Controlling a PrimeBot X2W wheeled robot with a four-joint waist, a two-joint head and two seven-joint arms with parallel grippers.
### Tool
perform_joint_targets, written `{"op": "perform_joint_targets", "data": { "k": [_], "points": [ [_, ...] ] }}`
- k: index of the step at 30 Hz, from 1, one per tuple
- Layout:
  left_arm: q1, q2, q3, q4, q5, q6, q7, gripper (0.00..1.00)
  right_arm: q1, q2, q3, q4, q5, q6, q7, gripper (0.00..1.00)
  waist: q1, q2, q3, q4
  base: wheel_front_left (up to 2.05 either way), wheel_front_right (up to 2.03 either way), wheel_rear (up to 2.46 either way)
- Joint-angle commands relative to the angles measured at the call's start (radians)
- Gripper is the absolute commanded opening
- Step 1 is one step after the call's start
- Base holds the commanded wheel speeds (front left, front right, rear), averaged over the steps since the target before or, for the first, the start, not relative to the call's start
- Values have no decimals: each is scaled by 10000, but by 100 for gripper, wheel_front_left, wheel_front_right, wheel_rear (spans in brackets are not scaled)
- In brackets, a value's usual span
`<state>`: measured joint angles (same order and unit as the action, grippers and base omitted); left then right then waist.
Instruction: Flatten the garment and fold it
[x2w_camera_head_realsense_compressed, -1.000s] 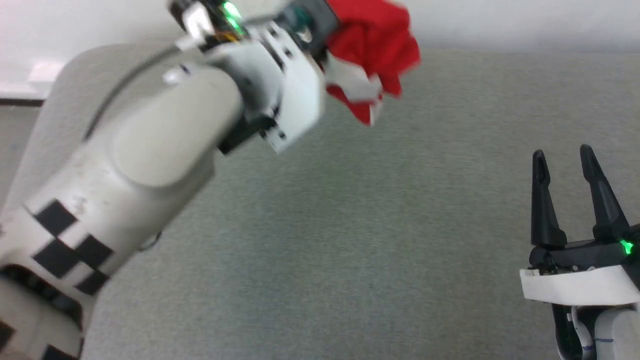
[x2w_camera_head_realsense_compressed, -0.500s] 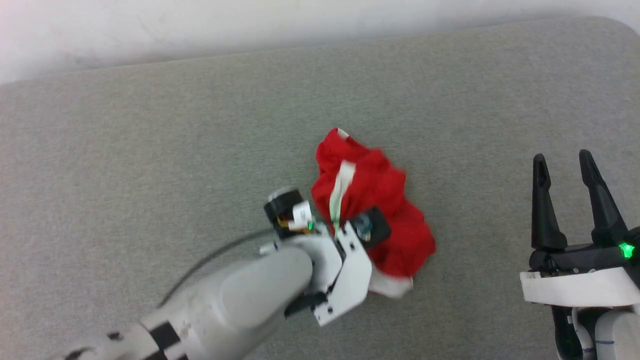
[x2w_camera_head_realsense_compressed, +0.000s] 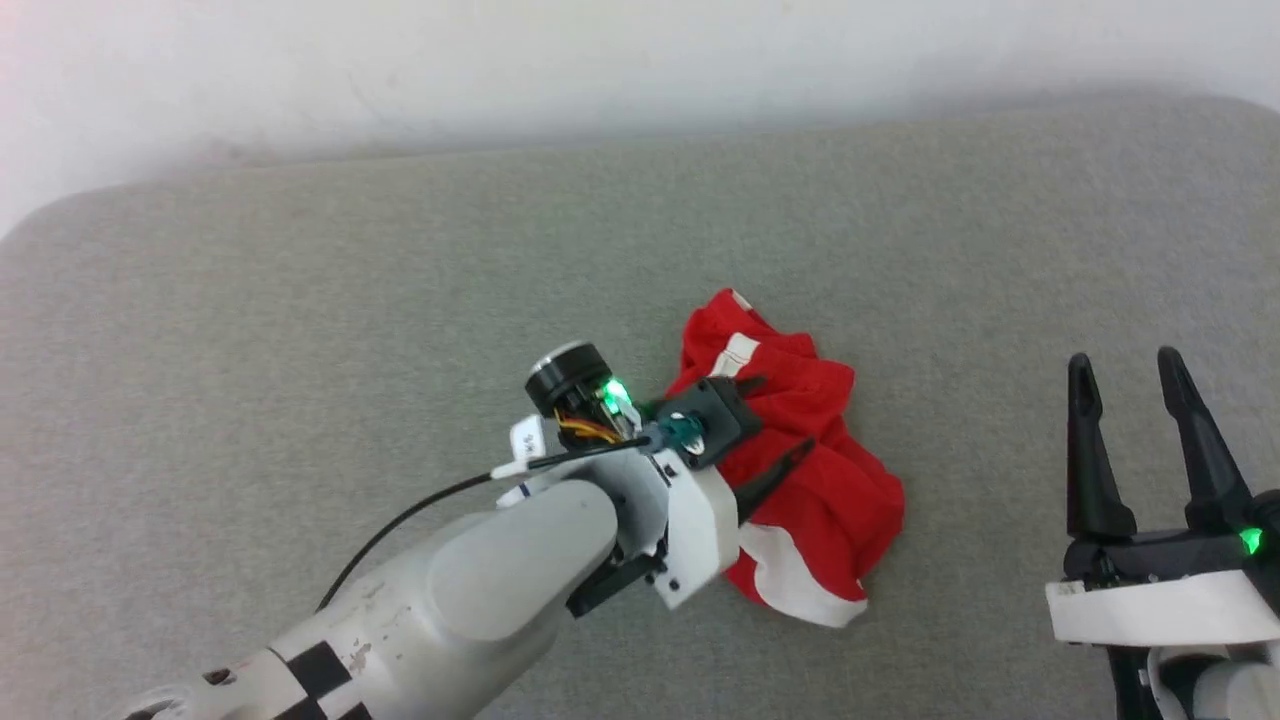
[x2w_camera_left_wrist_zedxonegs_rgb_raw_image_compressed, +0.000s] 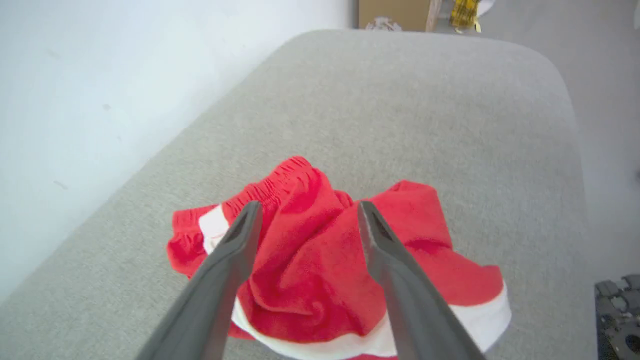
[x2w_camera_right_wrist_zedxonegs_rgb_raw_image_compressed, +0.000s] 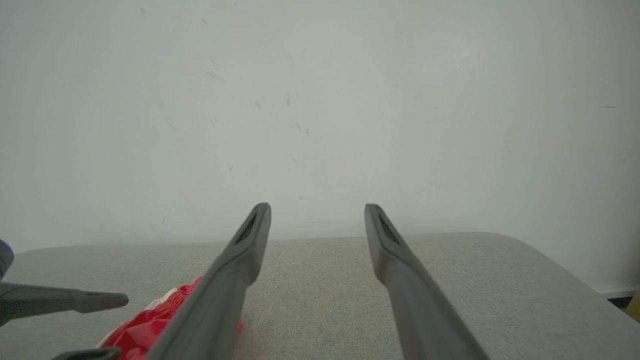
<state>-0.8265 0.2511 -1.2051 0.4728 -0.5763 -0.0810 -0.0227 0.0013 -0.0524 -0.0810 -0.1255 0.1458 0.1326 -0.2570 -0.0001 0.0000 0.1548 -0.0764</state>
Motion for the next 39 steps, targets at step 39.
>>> {"op": "perform_joint_targets", "data": {
  "k": [39],
  "points": [
    [6508, -793, 9773, -3681, 4369, 1684, -2390, 100, 1047, 22, -548, 105, -232, -19, -47, 100, 1, 0, -1258, 1243, 0, 0, 0]
  ]
}}
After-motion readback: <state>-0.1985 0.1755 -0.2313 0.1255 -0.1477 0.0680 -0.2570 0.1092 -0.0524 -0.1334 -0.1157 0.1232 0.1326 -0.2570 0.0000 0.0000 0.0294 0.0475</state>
